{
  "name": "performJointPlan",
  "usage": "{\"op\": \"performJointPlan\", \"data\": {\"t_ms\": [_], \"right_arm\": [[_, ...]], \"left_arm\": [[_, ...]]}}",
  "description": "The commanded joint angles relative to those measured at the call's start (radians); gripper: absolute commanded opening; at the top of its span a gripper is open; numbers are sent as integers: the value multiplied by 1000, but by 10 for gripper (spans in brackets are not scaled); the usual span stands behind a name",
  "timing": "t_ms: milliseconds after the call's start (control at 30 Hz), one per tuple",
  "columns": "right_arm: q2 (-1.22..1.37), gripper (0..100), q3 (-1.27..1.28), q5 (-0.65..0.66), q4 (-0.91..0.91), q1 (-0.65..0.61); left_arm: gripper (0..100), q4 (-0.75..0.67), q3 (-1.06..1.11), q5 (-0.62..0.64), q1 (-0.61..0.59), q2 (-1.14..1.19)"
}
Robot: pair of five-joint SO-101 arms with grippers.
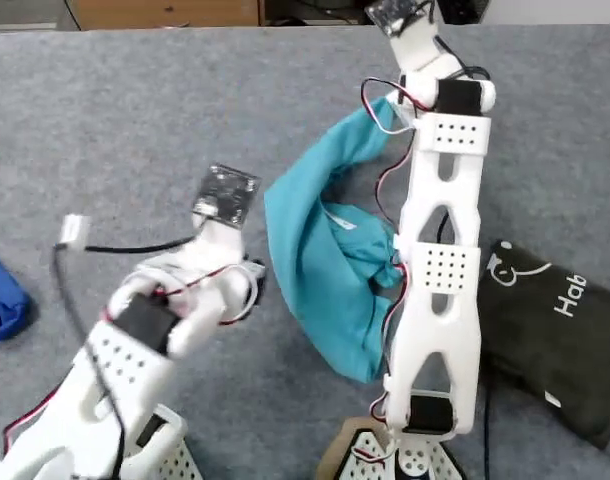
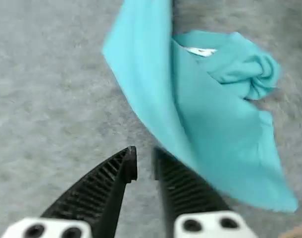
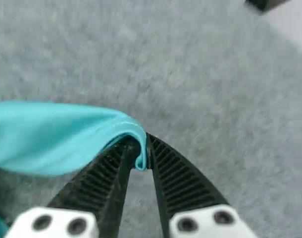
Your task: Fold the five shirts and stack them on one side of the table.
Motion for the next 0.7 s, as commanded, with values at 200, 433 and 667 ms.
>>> {"op": "performJointPlan", "data": {"t_ms": [200,433,667], "right_arm": [[97,5,-45,-31,-25,22],[131,5,-45,-149,-117,96],[159,5,-45,-183,-149,111]], "left_arm": [[167,-109,-149,133,123,415],[125,-155,-161,126,141,591],[17,-253,-140,126,110,644]]}}
